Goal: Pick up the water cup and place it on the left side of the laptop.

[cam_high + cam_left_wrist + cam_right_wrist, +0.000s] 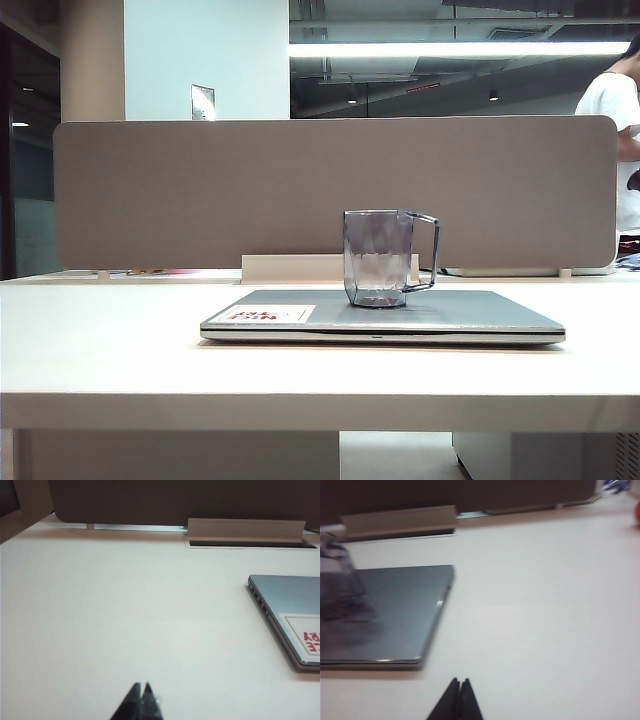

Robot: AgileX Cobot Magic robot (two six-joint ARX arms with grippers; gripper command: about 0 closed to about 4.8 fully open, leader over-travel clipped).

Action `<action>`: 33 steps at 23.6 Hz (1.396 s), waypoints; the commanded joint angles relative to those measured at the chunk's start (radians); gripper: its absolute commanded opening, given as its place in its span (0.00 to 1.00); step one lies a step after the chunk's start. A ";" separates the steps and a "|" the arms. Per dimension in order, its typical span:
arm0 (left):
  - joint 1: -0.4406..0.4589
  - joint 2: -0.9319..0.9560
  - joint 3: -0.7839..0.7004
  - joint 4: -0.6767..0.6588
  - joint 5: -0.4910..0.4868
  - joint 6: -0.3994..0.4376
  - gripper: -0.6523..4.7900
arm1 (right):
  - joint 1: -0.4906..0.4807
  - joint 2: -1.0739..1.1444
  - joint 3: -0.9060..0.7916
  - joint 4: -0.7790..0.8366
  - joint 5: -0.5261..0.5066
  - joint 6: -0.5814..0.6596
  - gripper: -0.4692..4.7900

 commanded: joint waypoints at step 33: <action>-0.001 0.001 0.050 0.079 0.197 -0.018 0.11 | 0.064 0.865 0.497 0.276 -0.314 0.025 0.08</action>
